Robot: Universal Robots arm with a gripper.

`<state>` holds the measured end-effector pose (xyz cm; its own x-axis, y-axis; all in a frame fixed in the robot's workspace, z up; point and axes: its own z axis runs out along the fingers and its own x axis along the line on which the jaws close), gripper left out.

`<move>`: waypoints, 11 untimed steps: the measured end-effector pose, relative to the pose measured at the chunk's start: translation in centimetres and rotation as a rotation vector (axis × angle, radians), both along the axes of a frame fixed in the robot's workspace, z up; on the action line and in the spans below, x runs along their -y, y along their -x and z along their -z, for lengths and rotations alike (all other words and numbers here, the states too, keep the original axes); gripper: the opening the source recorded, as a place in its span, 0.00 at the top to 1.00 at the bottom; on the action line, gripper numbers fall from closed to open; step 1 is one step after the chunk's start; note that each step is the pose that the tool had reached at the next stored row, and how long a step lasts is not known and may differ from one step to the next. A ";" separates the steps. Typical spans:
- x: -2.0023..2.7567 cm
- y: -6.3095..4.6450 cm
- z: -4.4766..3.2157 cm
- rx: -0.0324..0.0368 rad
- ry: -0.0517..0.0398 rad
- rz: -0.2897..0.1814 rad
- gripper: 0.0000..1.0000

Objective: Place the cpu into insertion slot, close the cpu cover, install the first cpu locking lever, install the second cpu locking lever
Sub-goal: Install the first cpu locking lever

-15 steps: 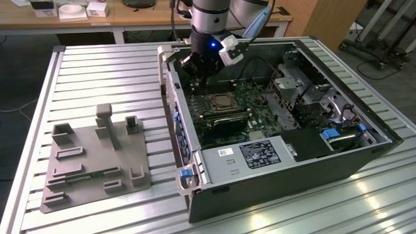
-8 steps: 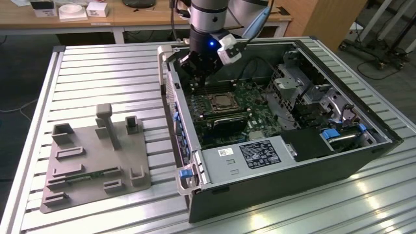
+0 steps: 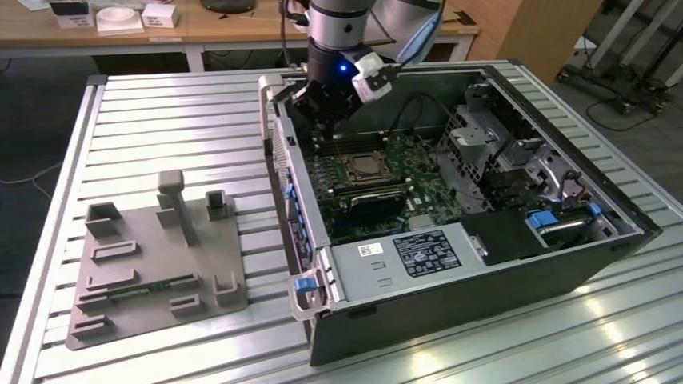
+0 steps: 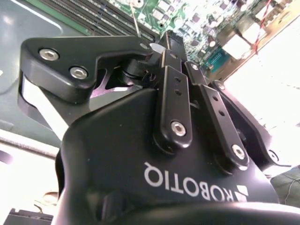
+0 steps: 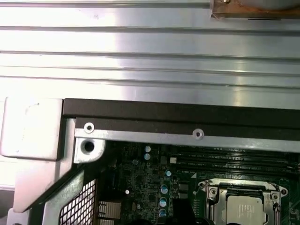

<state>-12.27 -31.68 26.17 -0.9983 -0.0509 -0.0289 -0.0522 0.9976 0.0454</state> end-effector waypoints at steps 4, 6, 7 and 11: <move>-0.33 0.0 0.00 0.0000 -0.0001 0.000 0.89; -0.42 0.0 0.00 0.0000 -0.0001 -0.001 0.89; -0.46 -0.1 0.00 0.0000 -0.0001 -0.001 0.89; -0.53 -0.5 0.01 0.0000 -0.0002 -0.001 0.89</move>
